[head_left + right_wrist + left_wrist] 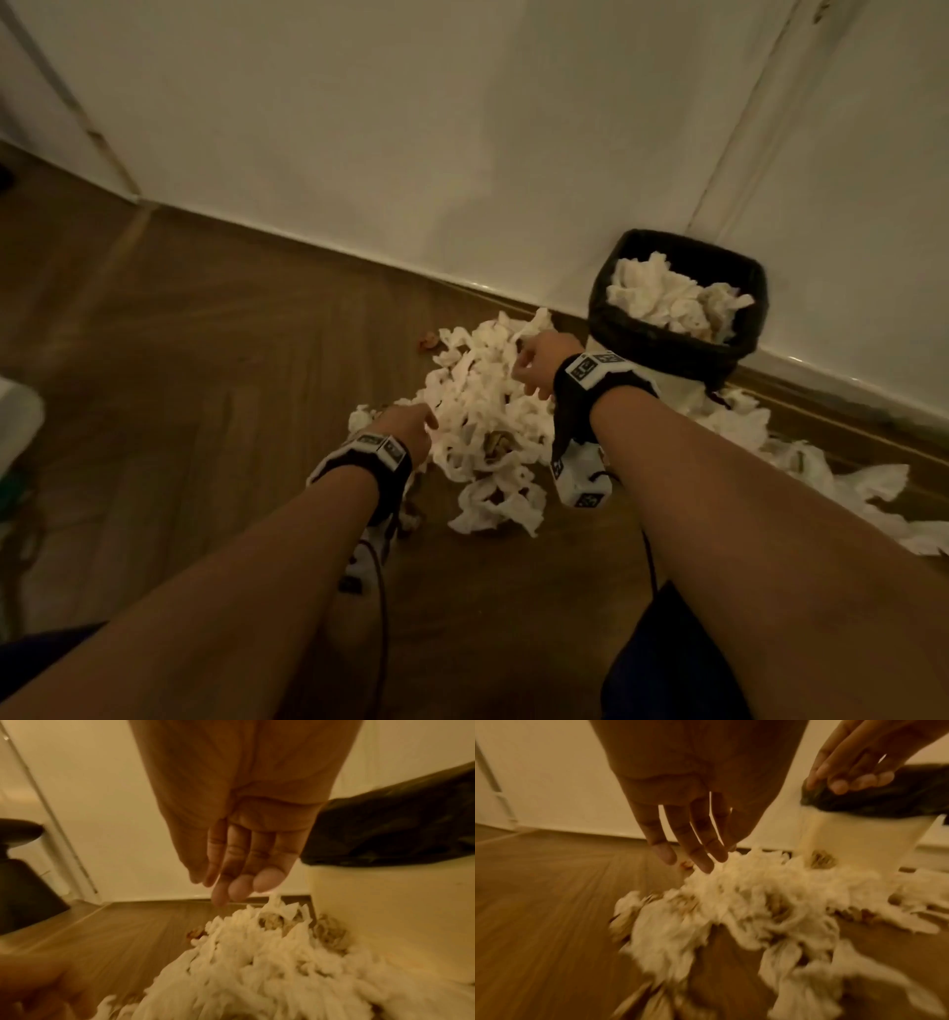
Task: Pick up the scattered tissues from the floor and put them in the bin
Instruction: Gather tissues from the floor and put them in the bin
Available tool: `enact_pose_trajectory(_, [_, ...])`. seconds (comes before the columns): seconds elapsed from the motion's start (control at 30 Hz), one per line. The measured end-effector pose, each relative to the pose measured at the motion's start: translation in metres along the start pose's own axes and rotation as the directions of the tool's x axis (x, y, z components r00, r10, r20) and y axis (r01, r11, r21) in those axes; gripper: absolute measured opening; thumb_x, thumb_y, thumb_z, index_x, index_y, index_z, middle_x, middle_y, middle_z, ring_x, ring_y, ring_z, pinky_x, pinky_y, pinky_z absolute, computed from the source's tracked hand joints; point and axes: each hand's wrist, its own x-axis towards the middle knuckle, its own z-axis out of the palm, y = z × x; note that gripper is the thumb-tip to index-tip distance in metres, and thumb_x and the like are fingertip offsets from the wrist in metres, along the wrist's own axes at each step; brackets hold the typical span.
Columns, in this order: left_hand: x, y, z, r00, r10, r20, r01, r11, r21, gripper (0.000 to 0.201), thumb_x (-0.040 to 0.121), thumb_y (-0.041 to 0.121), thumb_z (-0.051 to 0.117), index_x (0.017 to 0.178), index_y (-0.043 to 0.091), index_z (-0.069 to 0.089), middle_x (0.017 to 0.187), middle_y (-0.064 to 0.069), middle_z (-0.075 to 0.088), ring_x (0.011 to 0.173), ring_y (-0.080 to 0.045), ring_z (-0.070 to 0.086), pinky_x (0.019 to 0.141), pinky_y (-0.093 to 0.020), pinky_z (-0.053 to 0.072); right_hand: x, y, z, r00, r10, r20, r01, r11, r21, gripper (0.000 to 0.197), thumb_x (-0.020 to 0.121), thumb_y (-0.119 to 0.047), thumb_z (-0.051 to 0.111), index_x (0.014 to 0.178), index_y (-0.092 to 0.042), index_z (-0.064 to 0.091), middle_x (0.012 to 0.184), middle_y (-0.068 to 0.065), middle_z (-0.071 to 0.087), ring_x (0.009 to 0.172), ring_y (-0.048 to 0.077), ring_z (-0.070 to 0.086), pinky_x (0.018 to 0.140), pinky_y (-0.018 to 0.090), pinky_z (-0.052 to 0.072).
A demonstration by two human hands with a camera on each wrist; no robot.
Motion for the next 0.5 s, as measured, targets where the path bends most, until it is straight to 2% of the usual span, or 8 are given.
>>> enact_pose_trajectory(0.07, [-0.002,-0.026,0.015,0.999,-0.01,0.046,0.008,0.999,0.041,0.028,0.092,0.015,0.045,0.117,0.023,0.054,0.122,-0.005,0.056,0.105,-0.022,0.055,0.086,-0.031,0.047,0.006,-0.018,0.017,0.997,-0.026,0.076,0.027,1.0,-0.01,0.023,0.093,-0.023,0.055,0.106,-0.007,0.066,0.101,0.009,0.071,0.083,0.018,0.065,0.082,0.031,0.053])
enact_pose_trajectory(0.13, [-0.005,-0.044,0.028,0.996,-0.016,0.09,0.012,0.999,0.043,0.029,0.091,0.018,0.05,0.12,0.023,0.053,0.124,-0.006,0.054,0.111,-0.023,0.052,0.087,-0.03,0.045,0.011,-0.035,0.035,0.991,-0.06,0.116,0.062,0.998,-0.015,0.022,0.092,-0.02,0.056,0.105,-0.006,0.067,0.103,0.011,0.07,0.09,0.021,0.066,0.084,0.033,0.055])
enact_pose_trajectory(0.2, [-0.01,-0.057,0.042,0.993,-0.022,0.118,0.015,0.998,0.061,0.034,0.09,0.027,0.057,0.123,0.025,0.051,0.126,-0.006,0.047,0.112,-0.024,0.05,0.091,-0.033,0.045,0.015,-0.048,0.055,0.987,-0.089,0.136,0.091,0.996,-0.007,0.022,0.091,-0.018,0.057,0.104,-0.005,0.069,0.104,0.011,0.07,0.095,0.024,0.066,0.085,0.036,0.055])
enact_pose_trajectory(0.27, [-0.015,-0.066,0.057,0.992,-0.025,0.124,0.018,0.998,0.062,0.04,0.085,0.038,0.062,0.123,0.029,0.049,0.125,-0.003,0.04,0.113,-0.024,0.046,0.094,-0.035,0.045,0.019,-0.056,0.074,0.983,-0.09,0.163,0.083,0.996,0.045,0.02,0.091,-0.017,0.058,0.103,-0.006,0.069,0.101,0.01,0.07,0.089,0.021,0.066,0.082,0.033,0.055])
enact_pose_trajectory(0.37, [-0.02,-0.075,0.081,0.996,-0.01,0.093,0.0,0.994,0.109,0.048,0.082,0.05,0.06,0.125,0.036,0.044,0.125,-0.002,0.03,0.114,-0.026,0.038,0.095,-0.037,0.041,0.02,-0.056,0.102,0.979,-0.07,0.194,0.048,0.992,0.116,0.018,0.091,-0.018,0.058,0.102,-0.008,0.069,0.097,0.009,0.07,0.08,0.016,0.061,0.077,0.03,0.053])
enact_pose_trajectory(0.5, [-0.026,-0.078,0.109,0.997,-0.034,0.063,0.022,0.982,0.187,0.048,0.083,0.058,0.053,0.126,0.041,0.038,0.132,-0.005,0.018,0.112,-0.036,0.038,0.095,-0.044,0.041,0.012,-0.045,0.135,0.972,-0.037,0.232,0.009,0.993,0.122,0.017,0.091,-0.018,0.058,0.101,-0.01,0.068,0.099,0.01,0.068,0.088,0.022,0.062,0.08,0.032,0.052])
